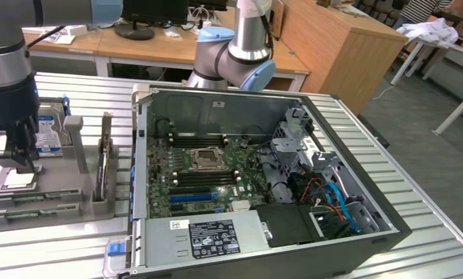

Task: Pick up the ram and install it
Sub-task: 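Pick up the ram and move it above insertion slot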

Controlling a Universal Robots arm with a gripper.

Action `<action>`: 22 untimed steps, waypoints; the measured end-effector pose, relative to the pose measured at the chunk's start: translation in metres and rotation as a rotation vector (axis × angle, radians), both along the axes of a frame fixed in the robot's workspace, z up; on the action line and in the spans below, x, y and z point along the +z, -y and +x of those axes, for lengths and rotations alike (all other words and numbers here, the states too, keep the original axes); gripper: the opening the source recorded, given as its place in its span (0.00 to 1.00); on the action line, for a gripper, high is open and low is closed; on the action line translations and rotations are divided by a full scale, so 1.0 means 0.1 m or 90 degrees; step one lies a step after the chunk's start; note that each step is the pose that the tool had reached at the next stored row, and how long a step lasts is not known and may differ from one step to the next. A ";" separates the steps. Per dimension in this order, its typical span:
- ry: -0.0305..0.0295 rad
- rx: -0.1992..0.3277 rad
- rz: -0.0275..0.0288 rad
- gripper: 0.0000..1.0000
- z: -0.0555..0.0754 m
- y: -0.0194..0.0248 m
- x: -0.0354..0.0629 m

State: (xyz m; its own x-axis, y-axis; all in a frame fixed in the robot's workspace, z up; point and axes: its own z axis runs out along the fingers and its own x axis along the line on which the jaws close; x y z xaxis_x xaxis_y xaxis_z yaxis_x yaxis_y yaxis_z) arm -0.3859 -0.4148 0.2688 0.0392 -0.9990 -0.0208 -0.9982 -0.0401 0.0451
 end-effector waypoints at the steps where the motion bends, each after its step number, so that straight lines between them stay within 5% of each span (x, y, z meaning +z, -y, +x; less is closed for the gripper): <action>1: 0.0000 0.000 0.0000 0.36 0.00 0.000 -0.009; 22: 0.0000 0.000 0.0000 0.36 0.00 0.000 -0.185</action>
